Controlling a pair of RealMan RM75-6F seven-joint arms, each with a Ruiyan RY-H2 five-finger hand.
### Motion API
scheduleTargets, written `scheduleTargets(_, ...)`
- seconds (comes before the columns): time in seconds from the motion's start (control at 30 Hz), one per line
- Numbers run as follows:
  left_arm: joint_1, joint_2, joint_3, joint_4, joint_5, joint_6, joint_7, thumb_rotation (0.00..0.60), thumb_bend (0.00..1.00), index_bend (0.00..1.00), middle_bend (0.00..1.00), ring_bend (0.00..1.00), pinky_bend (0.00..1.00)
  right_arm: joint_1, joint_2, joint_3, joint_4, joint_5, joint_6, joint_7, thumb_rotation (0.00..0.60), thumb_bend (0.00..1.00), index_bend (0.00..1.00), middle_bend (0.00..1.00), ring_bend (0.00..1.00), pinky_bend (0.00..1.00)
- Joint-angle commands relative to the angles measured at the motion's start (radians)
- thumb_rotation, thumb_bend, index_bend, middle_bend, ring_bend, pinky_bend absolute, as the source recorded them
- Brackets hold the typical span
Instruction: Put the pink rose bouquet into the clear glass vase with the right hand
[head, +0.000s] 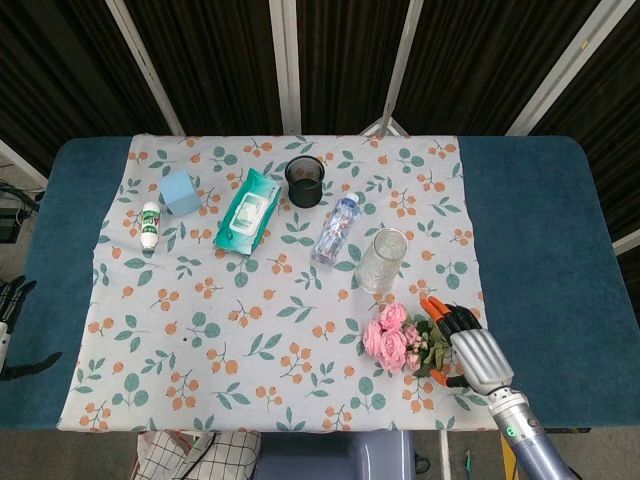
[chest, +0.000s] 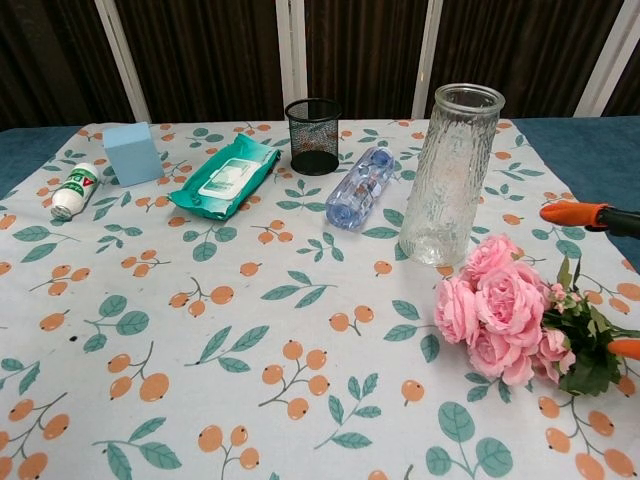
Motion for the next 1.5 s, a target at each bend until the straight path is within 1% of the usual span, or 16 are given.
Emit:
scheduleTargets(0.03,-0.001,0.002,0.000,0.002,0.000,-0.003,-0.006,0.600,0.00,0.00,0.00,0.00,0.00,0.020,-0.046,0.011,0.028,0.023,-0.020,-0.029,0.600,0.25,0.07,0.13,0.13,0.12)
scheduleTargets(0.2,-0.003,0.005,0.002,0.005,0.003,-0.007,-0.016,0.600,0.00,0.00,0.00,0.00,0.00,0.037,-0.094,0.011,0.054,0.067,-0.055,-0.063,0.600,0.25,0.08,0.15,0.15,0.13)
scheduleTargets(0.27,-0.004,0.005,0.003,0.006,0.005,-0.010,-0.020,0.600,0.00,0.00,0.00,0.00,0.00,0.042,-0.111,0.008,0.064,0.082,-0.065,-0.075,0.600,0.25,0.09,0.17,0.18,0.14)
scheduleTargets(0.33,-0.005,0.006,0.004,0.006,0.006,-0.012,-0.022,0.600,0.00,0.00,0.00,0.00,0.00,0.045,-0.125,0.008,0.071,0.091,-0.069,-0.084,0.600,0.25,0.14,0.22,0.23,0.18)
scheduleTargets(0.4,-0.005,0.006,0.004,0.006,0.008,-0.013,-0.023,0.600,0.00,0.00,0.00,0.00,0.00,0.048,-0.145,0.012,0.079,0.096,-0.065,-0.086,0.600,0.25,0.22,0.29,0.31,0.23)
scheduleTargets(0.53,-0.006,0.007,0.005,0.007,0.010,-0.013,-0.026,0.600,0.00,0.00,0.00,0.00,0.00,0.052,-0.174,0.015,0.103,0.098,-0.058,-0.080,0.600,0.25,0.32,0.39,0.41,0.31)
scheduleTargets(0.6,-0.006,0.007,0.005,0.007,0.008,-0.014,-0.028,0.600,0.00,0.00,0.00,0.00,0.00,0.054,-0.181,0.015,0.112,0.102,-0.060,-0.079,0.600,0.28,0.37,0.43,0.45,0.34)
scheduleTargets(0.67,-0.006,0.008,0.005,0.007,0.008,-0.015,-0.028,0.600,0.00,0.00,0.00,0.00,0.00,0.056,-0.185,0.015,0.118,0.103,-0.059,-0.077,0.600,0.33,0.44,0.48,0.50,0.36)
scheduleTargets(0.77,-0.006,0.008,0.005,0.006,0.008,-0.015,-0.028,0.600,0.00,0.00,0.00,0.00,0.00,0.055,-0.184,0.015,0.119,0.097,-0.047,-0.072,0.600,0.37,0.49,0.51,0.53,0.39)
scheduleTargets(0.87,-0.006,0.008,0.006,0.006,0.008,-0.014,-0.027,0.600,0.00,0.00,0.00,0.00,0.00,0.051,-0.172,0.015,0.105,0.090,-0.034,-0.056,0.600,0.37,0.49,0.51,0.53,0.39)
scheduleTargets(1.0,-0.005,0.008,0.005,0.004,0.007,-0.013,-0.027,0.600,0.00,0.00,0.00,0.00,0.00,0.043,-0.136,0.025,0.057,0.076,-0.002,-0.018,0.600,0.37,0.49,0.51,0.53,0.39)
scheduleTargets(1.17,-0.004,0.007,0.005,0.003,0.006,-0.010,-0.026,0.600,0.00,0.00,0.00,0.00,0.00,0.025,-0.072,0.062,-0.034,0.071,0.057,0.068,0.600,0.37,0.49,0.51,0.53,0.39)
scheduleTargets(1.27,-0.004,0.007,0.005,0.003,0.006,-0.009,-0.019,0.600,0.00,0.00,0.00,0.00,0.00,0.010,-0.024,0.098,-0.093,0.083,0.105,0.110,0.600,0.37,0.49,0.51,0.53,0.39)
scheduleTargets(1.37,-0.002,0.004,0.004,0.004,0.008,-0.002,-0.012,0.600,0.00,0.00,0.00,0.00,0.00,-0.007,0.027,0.146,-0.168,0.118,0.148,0.179,0.600,0.37,0.49,0.51,0.53,0.39)
scheduleTargets(1.5,-0.002,0.002,0.002,0.001,-0.001,-0.006,-0.006,0.600,0.00,0.00,0.00,0.00,0.00,-0.022,0.085,0.222,-0.221,0.148,0.205,0.278,0.600,0.37,0.49,0.51,0.53,0.39)
